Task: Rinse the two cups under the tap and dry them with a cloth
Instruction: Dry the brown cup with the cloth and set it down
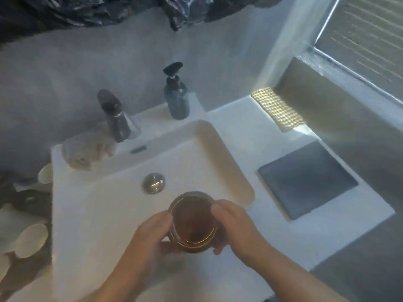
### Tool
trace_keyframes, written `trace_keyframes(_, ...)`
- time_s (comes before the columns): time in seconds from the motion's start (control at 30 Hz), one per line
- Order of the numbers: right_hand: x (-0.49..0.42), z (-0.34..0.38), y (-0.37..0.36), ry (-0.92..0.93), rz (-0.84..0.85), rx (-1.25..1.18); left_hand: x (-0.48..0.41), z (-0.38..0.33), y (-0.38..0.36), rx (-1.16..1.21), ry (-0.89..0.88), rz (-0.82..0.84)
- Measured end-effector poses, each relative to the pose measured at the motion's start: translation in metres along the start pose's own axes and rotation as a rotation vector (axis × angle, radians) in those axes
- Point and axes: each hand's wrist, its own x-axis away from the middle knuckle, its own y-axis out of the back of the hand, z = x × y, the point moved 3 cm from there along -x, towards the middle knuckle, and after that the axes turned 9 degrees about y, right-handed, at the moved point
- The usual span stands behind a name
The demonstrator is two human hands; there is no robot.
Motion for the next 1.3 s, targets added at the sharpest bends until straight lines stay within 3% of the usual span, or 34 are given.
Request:
trace_keyframes(0.3, 0.084, -0.035, 0.206, -0.134, -0.287, -0.165, -0.014, 0.049, -0.217, -0.136, 0.003, 0.169)
trace_keyframes(0.5, 0.126, -0.049, 0.282, -0.15, -0.466, -0.276, -0.015, 0.065, -0.308, -0.196, 0.031, 0.284)
trace_keyframes(0.83, 0.118, -0.061, 0.317, -0.153, -0.516, -0.29, -0.044, 0.062, -0.348, -0.366, 0.016, 0.289)
trace_keyframes(1.17, 0.045, -0.06, 0.346, -0.263, -0.427, -0.011, -0.109, 0.06, -0.354, -0.297, 0.092, 0.251)
trace_keyframes(1.3, 0.016, -0.066, 0.362, -0.305, -0.406, 0.159, -0.132, 0.062, -0.36, -0.265, 0.12, 0.158)
